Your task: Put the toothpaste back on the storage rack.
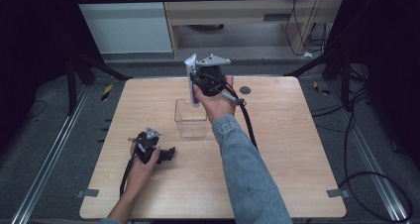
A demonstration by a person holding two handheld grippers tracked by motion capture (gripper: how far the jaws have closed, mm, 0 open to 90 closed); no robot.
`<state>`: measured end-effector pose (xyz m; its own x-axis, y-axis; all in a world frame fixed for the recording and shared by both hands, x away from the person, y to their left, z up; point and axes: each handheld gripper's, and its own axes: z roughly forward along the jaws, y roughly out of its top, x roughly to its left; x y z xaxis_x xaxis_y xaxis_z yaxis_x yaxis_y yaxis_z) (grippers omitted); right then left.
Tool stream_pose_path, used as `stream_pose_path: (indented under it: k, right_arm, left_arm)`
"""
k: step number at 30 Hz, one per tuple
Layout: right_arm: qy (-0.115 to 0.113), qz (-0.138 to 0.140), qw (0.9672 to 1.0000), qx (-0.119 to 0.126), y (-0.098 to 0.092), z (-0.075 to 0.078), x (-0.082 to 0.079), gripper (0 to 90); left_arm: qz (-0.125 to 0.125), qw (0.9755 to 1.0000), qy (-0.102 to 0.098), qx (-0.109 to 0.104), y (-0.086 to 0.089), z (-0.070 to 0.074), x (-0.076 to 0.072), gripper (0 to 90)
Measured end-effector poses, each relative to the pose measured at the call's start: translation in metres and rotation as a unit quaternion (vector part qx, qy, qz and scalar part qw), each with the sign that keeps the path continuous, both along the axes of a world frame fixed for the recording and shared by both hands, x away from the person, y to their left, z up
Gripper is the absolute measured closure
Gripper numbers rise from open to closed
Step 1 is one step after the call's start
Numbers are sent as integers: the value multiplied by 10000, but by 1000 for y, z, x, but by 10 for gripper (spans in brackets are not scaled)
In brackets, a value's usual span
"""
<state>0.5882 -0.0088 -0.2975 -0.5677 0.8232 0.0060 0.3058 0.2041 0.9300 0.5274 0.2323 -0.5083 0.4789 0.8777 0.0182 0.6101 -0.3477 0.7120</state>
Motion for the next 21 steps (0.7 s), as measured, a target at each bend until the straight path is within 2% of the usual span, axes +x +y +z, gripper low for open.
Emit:
stream_pose_path:
  k: [8, 13, 21]
  right_arm:
    - [95, 24, 10000, -15, 8, -9, 3, 808]
    - [146, 111, 9998, -120, 13, -17, 0, 808]
    - [223, 108, 9996, -127, 14, -25, 0, 808]
  left_arm:
    - [-12, 10000, 1, 0, 0, 0, 0, 0]
    - [-17, 10000, -1, 2, 0, 0, 0, 0]
    - [-15, 10000, 0, 2, 0, 0, 0, 0]
